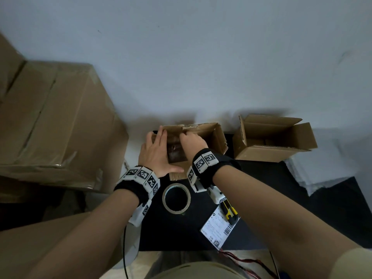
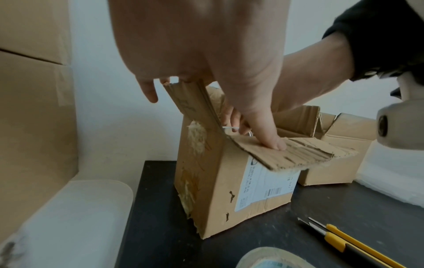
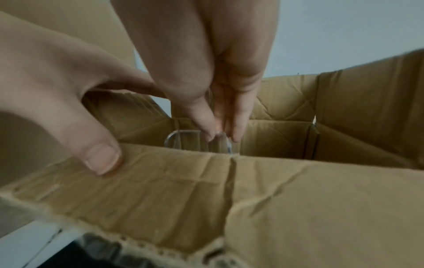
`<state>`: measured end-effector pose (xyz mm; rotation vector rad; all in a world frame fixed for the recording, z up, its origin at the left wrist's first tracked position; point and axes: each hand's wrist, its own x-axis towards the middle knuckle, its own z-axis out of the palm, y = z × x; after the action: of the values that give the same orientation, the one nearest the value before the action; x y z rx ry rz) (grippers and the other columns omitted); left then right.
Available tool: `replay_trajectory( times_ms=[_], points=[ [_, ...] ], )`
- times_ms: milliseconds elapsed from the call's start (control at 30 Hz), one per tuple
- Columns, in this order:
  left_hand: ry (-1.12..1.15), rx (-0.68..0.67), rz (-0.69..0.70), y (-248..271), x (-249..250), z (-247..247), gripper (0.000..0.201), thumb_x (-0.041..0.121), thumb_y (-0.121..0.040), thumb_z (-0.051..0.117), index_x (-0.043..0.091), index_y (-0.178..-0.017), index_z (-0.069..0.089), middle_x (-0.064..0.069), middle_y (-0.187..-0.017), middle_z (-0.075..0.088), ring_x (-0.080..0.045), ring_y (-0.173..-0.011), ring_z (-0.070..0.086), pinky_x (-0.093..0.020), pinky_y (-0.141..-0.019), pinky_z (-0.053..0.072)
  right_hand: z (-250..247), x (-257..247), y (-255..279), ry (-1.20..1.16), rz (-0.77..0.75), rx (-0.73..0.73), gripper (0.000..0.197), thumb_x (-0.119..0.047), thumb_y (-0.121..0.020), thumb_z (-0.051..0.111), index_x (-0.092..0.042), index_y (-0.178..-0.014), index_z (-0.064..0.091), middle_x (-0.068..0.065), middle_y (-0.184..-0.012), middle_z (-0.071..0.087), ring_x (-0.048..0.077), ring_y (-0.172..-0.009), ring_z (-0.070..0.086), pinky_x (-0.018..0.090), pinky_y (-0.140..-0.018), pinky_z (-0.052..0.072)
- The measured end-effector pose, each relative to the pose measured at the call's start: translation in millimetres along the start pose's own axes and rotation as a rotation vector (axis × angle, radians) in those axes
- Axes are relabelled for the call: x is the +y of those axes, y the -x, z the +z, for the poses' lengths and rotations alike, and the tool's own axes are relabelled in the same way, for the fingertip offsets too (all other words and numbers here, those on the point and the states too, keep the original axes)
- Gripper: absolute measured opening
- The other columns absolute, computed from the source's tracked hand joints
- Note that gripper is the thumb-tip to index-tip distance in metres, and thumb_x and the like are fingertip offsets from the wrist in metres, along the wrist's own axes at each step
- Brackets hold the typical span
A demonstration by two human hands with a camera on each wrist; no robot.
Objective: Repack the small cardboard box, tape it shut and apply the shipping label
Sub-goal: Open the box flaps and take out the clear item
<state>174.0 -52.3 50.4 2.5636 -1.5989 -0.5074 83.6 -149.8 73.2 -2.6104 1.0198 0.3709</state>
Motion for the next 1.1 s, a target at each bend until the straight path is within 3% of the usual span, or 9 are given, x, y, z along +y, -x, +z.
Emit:
replay_trajectory(
  times_ms=[167,333,633,700,833,933,1100],
  points=[
    [-0.013,0.004,0.013,0,-2,-5,0.129,0.073,-0.053,0.071,0.012,-0.148,0.008,0.001,-0.158,-0.001,-0.026,-0.141,0.002,-0.043,-0.112,0.021,-12,5,7,0.053,-0.058,0.011,0.028,0.001,-0.091,0.048,-0.001,-0.118,0.054,0.019,-0.127,0.046,0.037,-0.121,0.043,0.042,-0.100,0.041],
    [0.006,-0.006,0.033,1,-1,-14,0.120,0.068,-0.055,0.074,0.015,-0.146,0.017,-0.001,-0.157,0.006,-0.025,-0.142,0.003,-0.046,-0.112,0.022,-38,18,29,0.000,-0.119,0.107,0.028,0.003,-0.090,0.046,-0.003,-0.116,0.056,0.016,-0.120,0.052,0.031,-0.109,0.055,0.035,-0.093,0.042],
    [0.227,0.056,0.173,7,11,-54,0.097,0.051,-0.064,0.078,0.023,-0.144,0.030,-0.009,-0.154,0.020,-0.026,-0.141,0.008,-0.044,-0.116,0.016,-73,47,67,-0.286,-0.058,0.250,0.025,-0.011,-0.094,0.052,-0.008,-0.115,0.064,0.008,-0.115,0.061,0.022,-0.105,0.057,0.026,-0.092,0.042],
    [0.291,0.051,0.200,8,17,-64,0.091,0.052,-0.067,0.076,0.024,-0.142,0.033,-0.008,-0.151,0.027,-0.025,-0.139,0.012,-0.039,-0.113,0.016,-75,55,74,-0.441,-0.025,0.295,0.022,-0.009,-0.089,0.059,-0.007,-0.109,0.067,0.009,-0.111,0.065,0.020,-0.101,0.061,0.026,-0.093,0.046],
    [0.506,-0.031,0.246,1,26,-73,0.090,0.056,-0.061,0.077,0.025,-0.137,0.041,0.003,-0.135,0.049,-0.019,-0.128,0.040,-0.038,-0.107,0.035,-75,68,93,-0.655,0.040,0.339,0.020,-0.004,-0.085,0.064,-0.005,-0.105,0.068,0.009,-0.103,0.070,0.017,-0.091,0.064,0.025,-0.086,0.049],
    [0.578,-0.079,0.316,0,39,-78,0.080,0.040,-0.068,0.080,0.027,-0.137,0.041,0.010,-0.129,0.049,-0.011,-0.119,0.047,-0.031,-0.100,0.041,-73,78,108,-0.721,0.070,0.353,0.022,-0.004,-0.086,0.064,-0.005,-0.107,0.067,0.009,-0.103,0.069,0.018,-0.093,0.064,0.029,-0.089,0.051],
    [0.613,-0.147,0.393,-8,63,-79,0.064,0.032,-0.066,0.083,0.034,-0.120,0.048,0.005,-0.113,0.056,-0.012,-0.102,0.054,-0.017,-0.075,0.043,-71,92,128,-0.747,0.106,0.417,0.024,-0.007,-0.086,0.064,-0.006,-0.110,0.066,0.007,-0.107,0.068,0.017,-0.100,0.063,0.029,-0.093,0.050]
  ],
)
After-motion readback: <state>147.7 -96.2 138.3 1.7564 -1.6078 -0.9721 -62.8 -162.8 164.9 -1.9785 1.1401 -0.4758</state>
